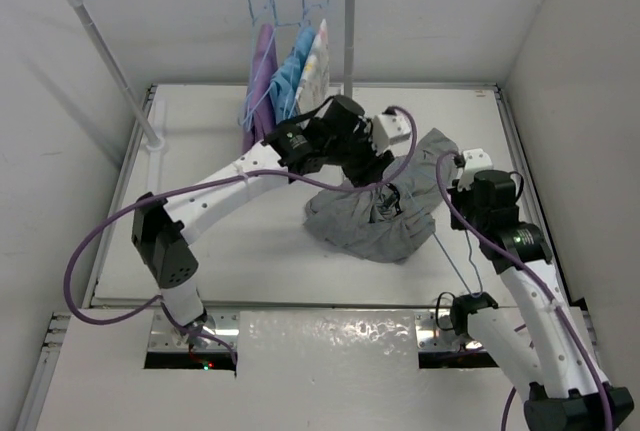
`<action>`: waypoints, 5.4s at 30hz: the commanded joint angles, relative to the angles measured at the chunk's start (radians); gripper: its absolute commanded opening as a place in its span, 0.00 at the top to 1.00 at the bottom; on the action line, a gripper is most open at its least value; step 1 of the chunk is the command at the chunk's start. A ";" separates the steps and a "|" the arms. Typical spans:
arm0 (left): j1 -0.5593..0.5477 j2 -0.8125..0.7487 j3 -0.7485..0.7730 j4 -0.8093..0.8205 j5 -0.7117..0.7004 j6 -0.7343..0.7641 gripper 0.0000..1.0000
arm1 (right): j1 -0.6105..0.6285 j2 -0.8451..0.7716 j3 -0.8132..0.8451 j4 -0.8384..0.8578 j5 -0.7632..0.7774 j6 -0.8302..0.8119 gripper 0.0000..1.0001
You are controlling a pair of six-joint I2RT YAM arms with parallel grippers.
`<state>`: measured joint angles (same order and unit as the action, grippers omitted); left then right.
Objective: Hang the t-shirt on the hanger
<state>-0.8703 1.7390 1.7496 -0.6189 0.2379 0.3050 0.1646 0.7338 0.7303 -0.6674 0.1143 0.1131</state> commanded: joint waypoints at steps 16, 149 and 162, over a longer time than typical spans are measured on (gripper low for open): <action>-0.024 0.343 -0.038 0.084 -0.087 -0.135 0.66 | -0.005 -0.103 0.055 -0.087 0.117 0.019 1.00; -0.079 0.153 0.228 -0.254 -0.113 0.080 0.37 | 0.277 0.038 -0.445 0.945 -0.409 -0.086 1.00; 0.071 -0.035 0.055 -0.134 -0.319 0.193 0.21 | 0.276 0.122 -0.506 1.049 -0.430 -0.092 1.00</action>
<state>-0.8215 1.8050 1.8610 -0.8246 0.0086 0.4271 0.4412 0.8482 0.1993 0.3138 -0.2977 0.0261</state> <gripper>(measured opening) 0.791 0.009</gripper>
